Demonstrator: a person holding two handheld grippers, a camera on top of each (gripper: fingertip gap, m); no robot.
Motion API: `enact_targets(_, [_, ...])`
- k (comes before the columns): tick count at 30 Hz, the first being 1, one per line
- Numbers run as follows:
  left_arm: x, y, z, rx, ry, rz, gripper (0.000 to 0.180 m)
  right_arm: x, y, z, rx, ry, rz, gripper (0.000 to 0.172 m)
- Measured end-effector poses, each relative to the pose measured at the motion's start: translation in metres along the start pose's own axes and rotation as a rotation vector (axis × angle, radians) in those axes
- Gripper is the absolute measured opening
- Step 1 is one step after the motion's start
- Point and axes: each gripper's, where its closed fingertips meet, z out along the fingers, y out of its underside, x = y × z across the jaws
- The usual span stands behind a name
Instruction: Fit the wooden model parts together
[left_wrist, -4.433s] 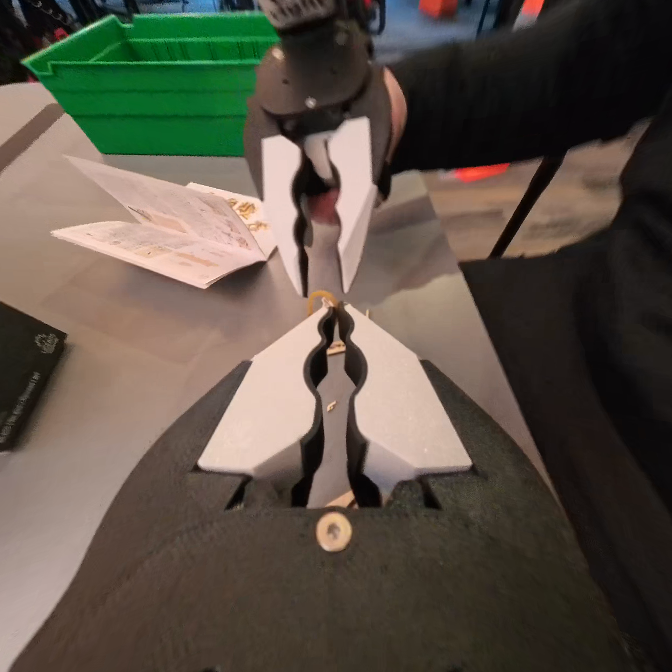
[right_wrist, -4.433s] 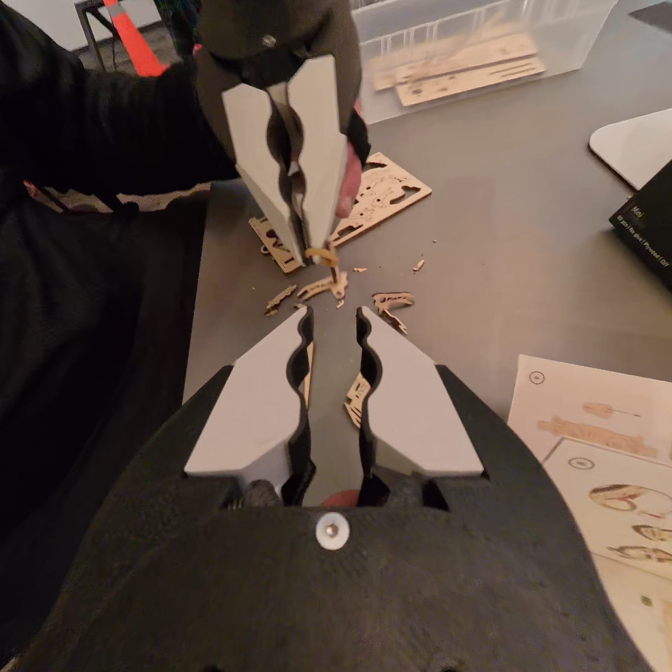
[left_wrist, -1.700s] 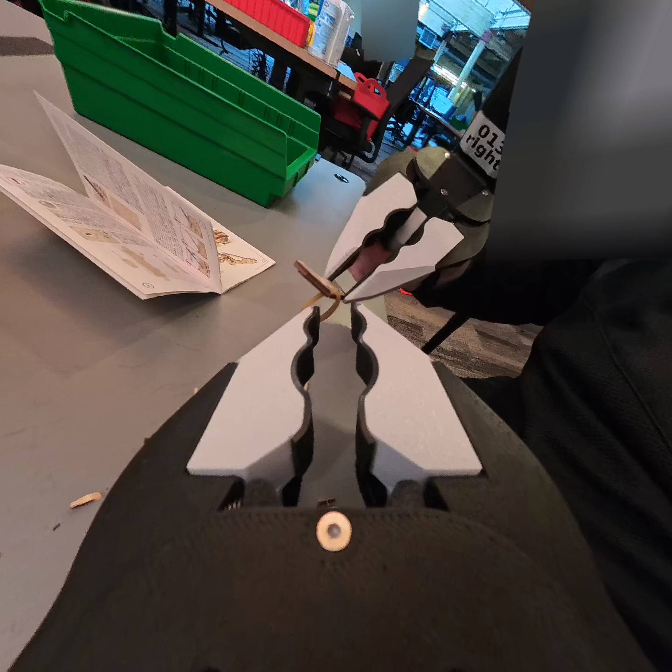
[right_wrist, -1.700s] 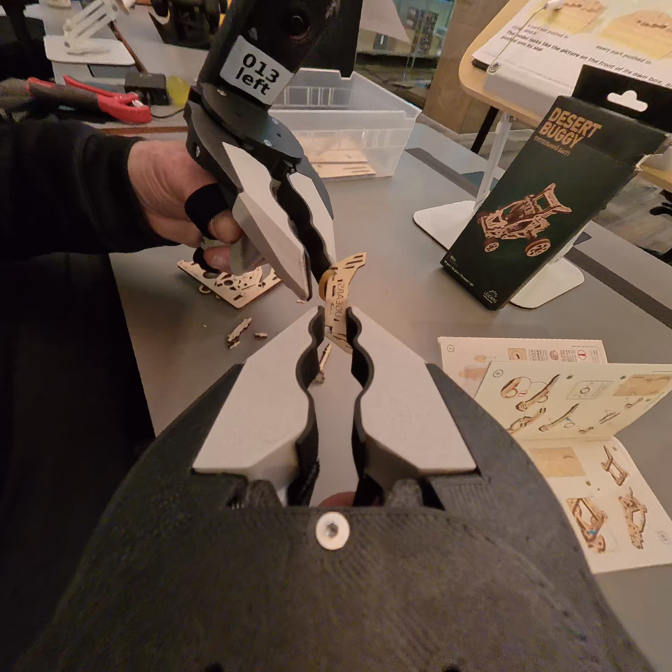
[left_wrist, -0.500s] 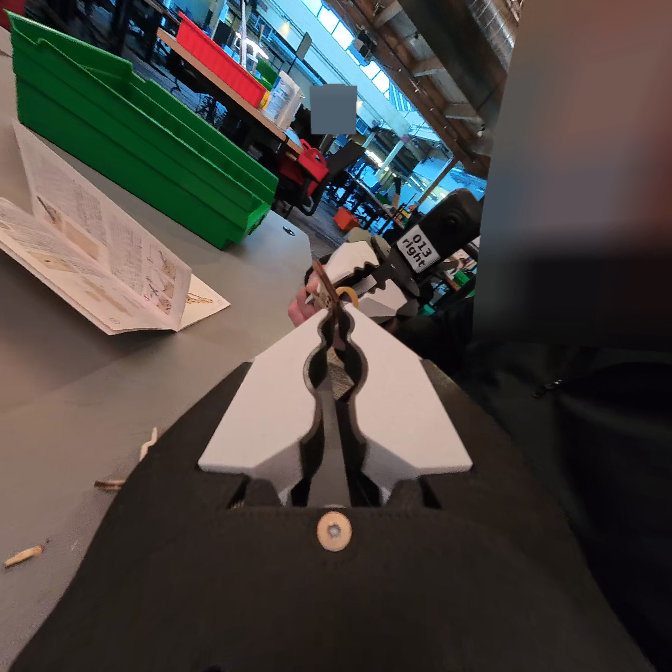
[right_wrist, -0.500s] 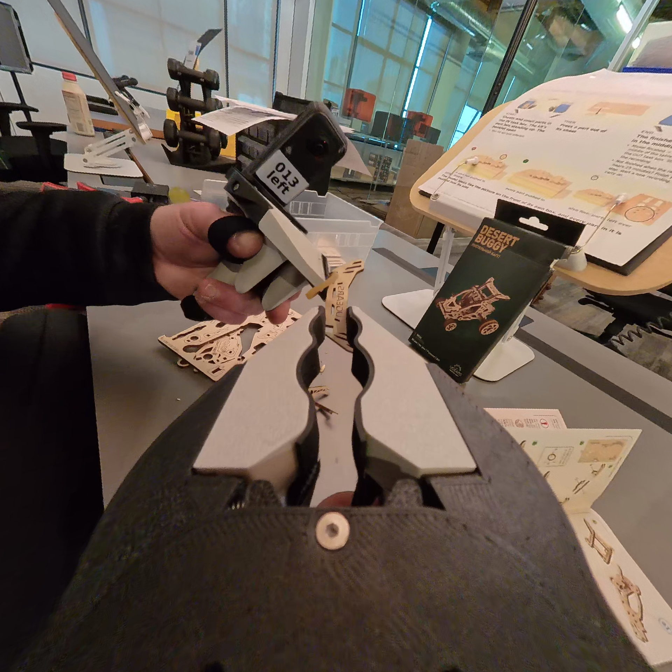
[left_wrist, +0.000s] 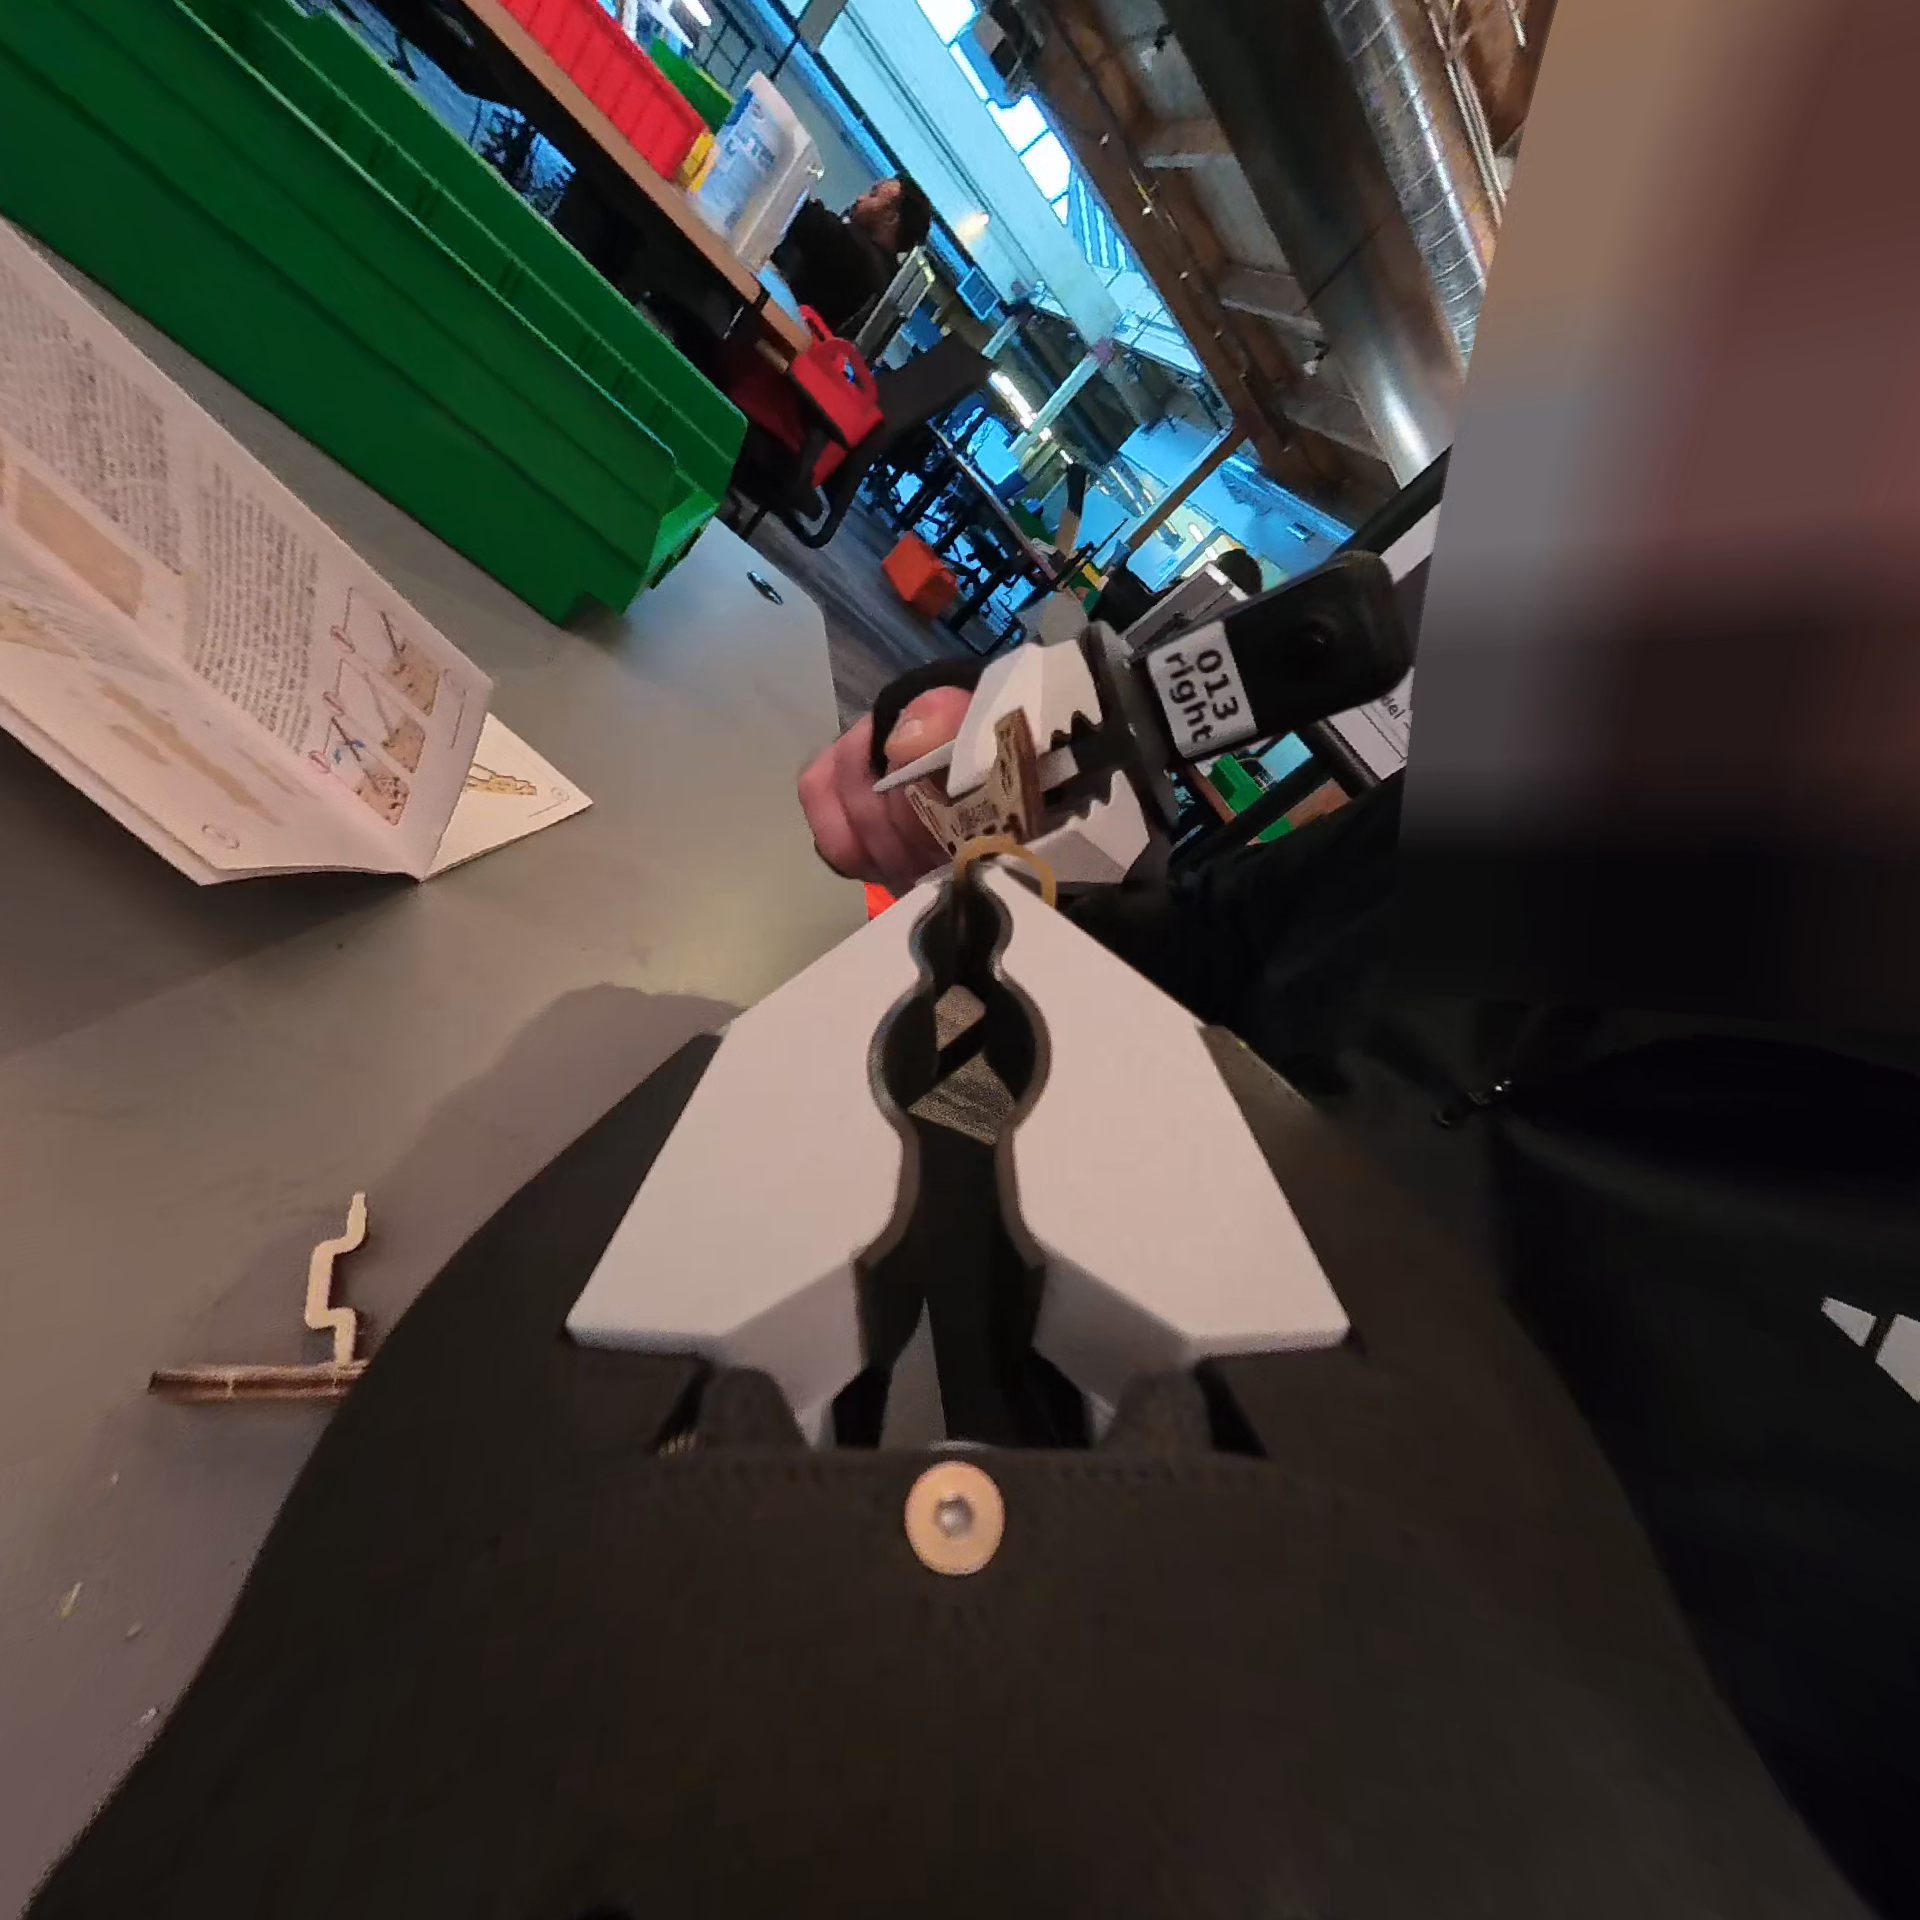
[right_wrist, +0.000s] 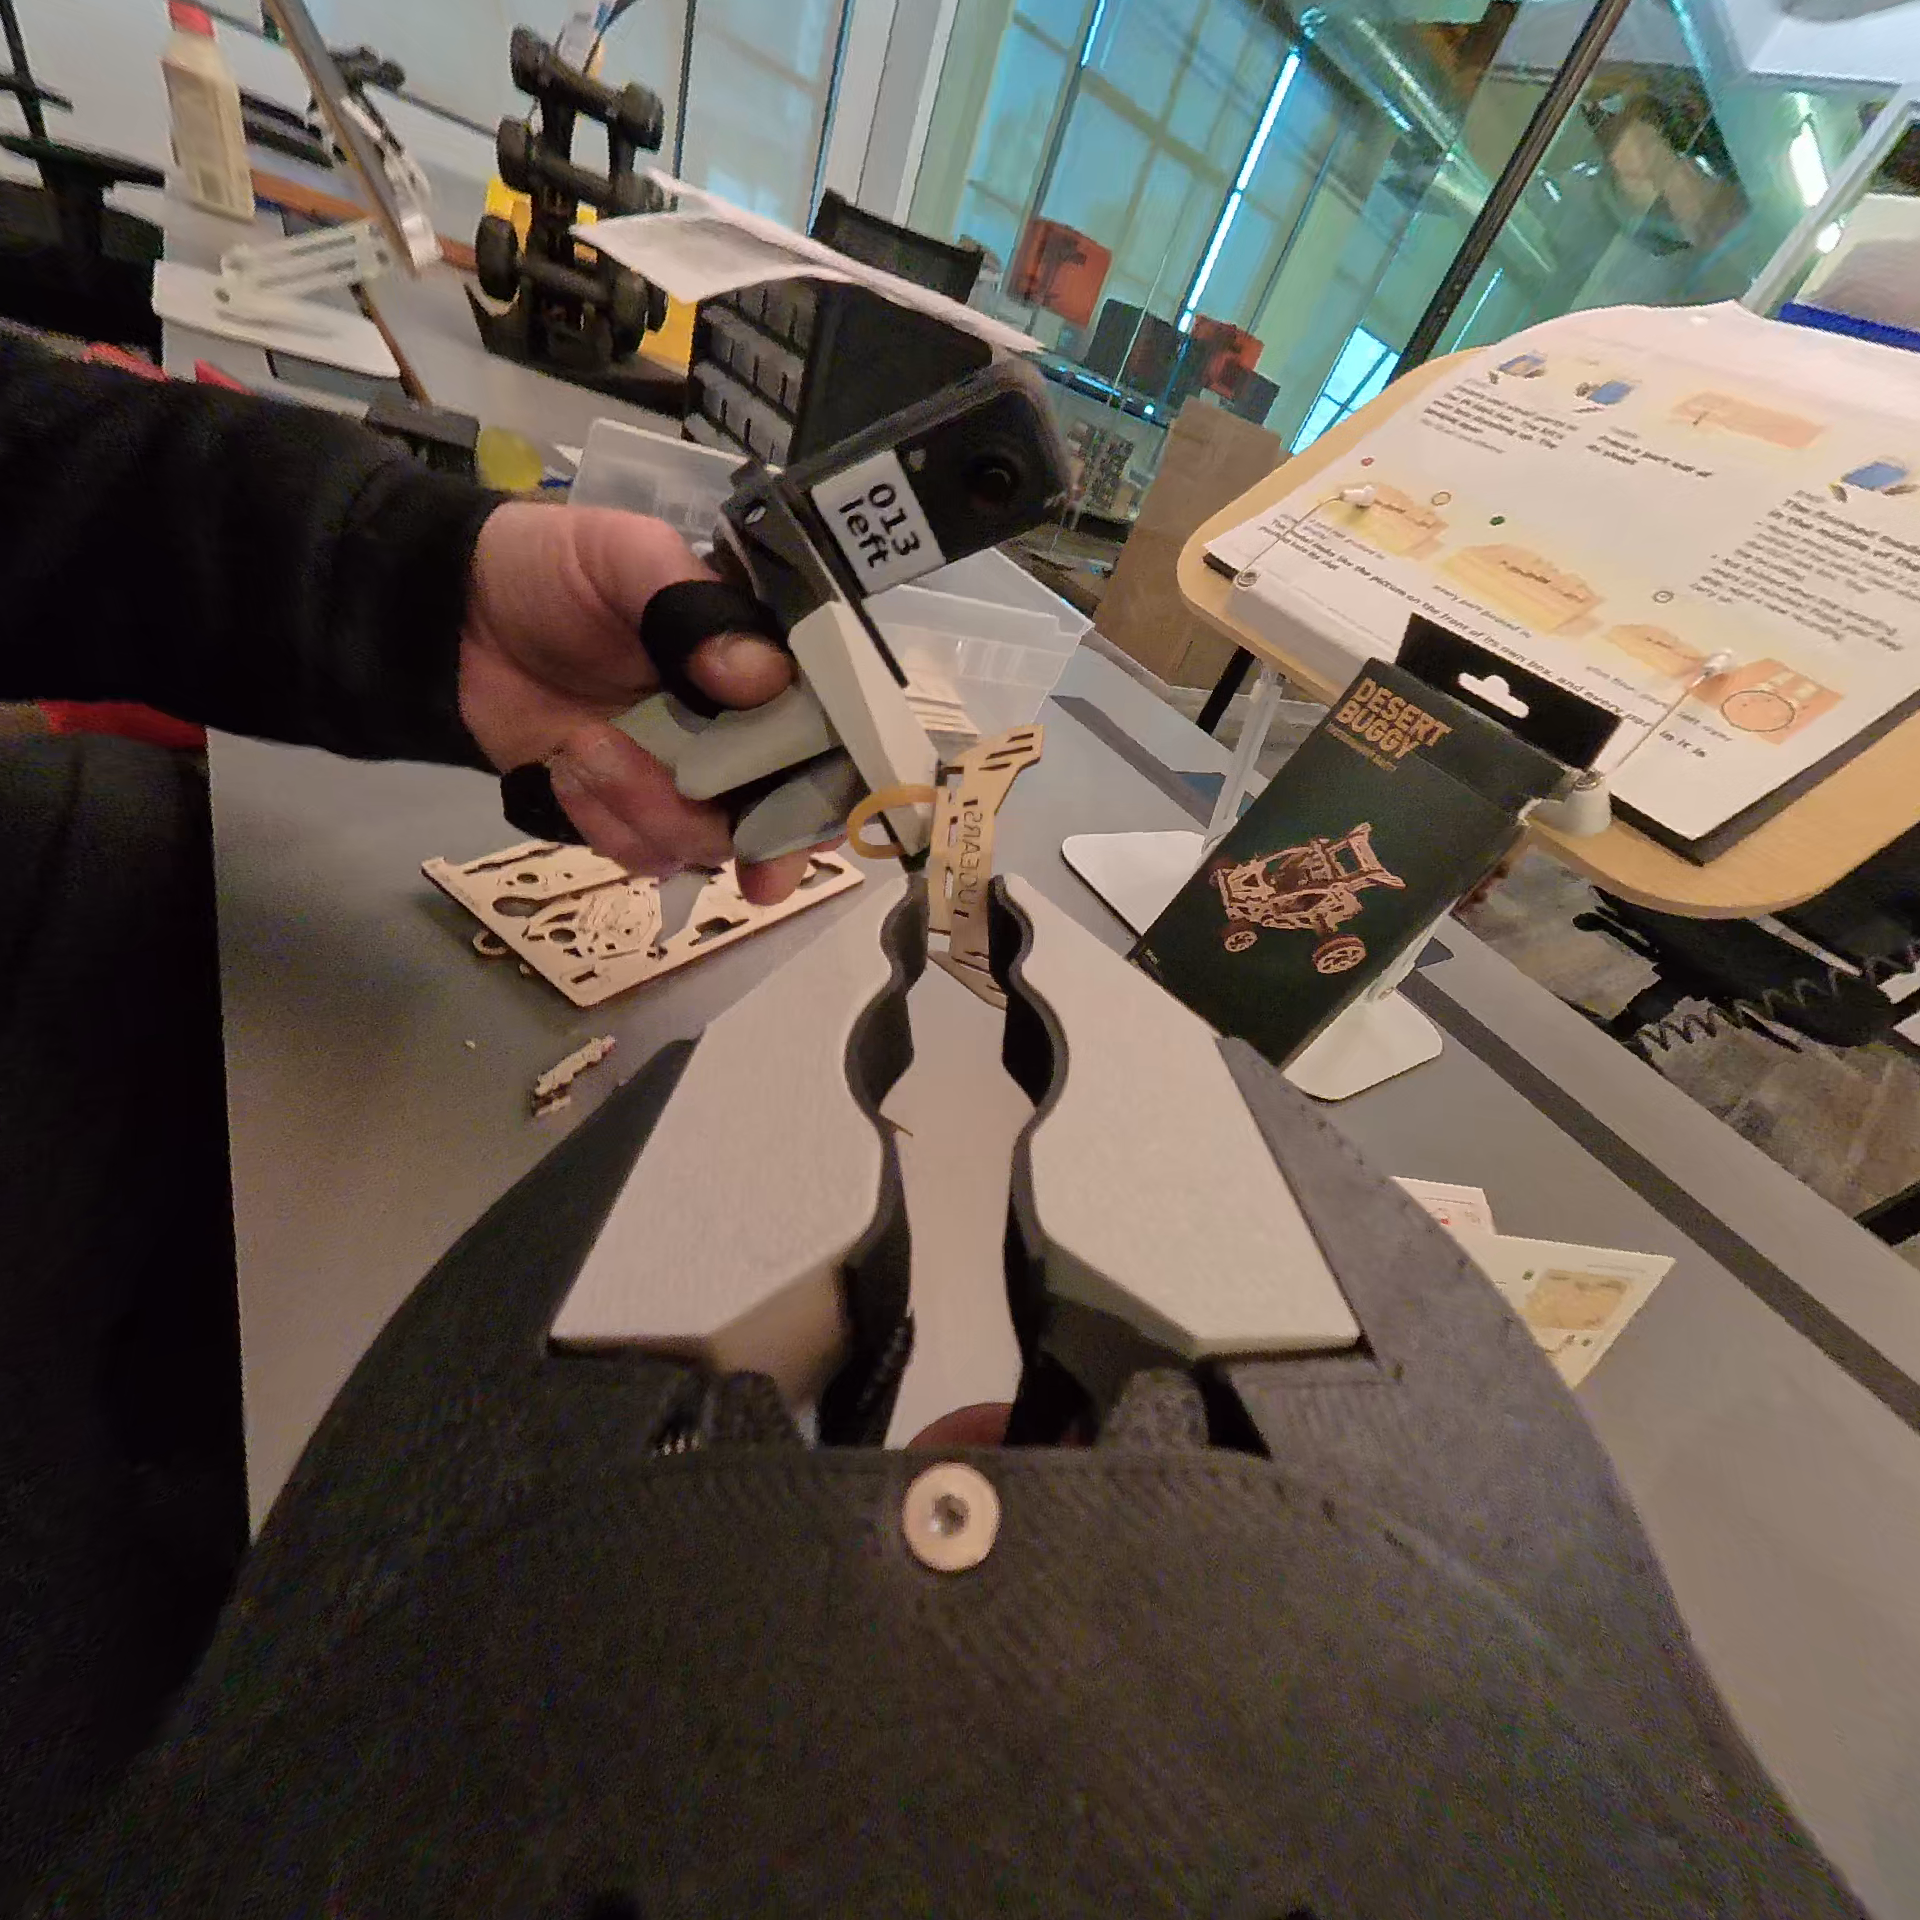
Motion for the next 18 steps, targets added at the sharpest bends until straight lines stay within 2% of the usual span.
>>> enact_targets(8, [0.0001,0.0029,0.0066,-0.046,0.012,-0.068,0.0,-0.0002,0.0035,-0.0016,-0.061,0.057,-0.201,0.008])
enact_targets(18, [-0.0051,0.0062,0.0099,-0.083,-0.036,-0.089,0.0,0.0014,0.0105,-0.0012,-0.092,0.075,-0.24,0.009])
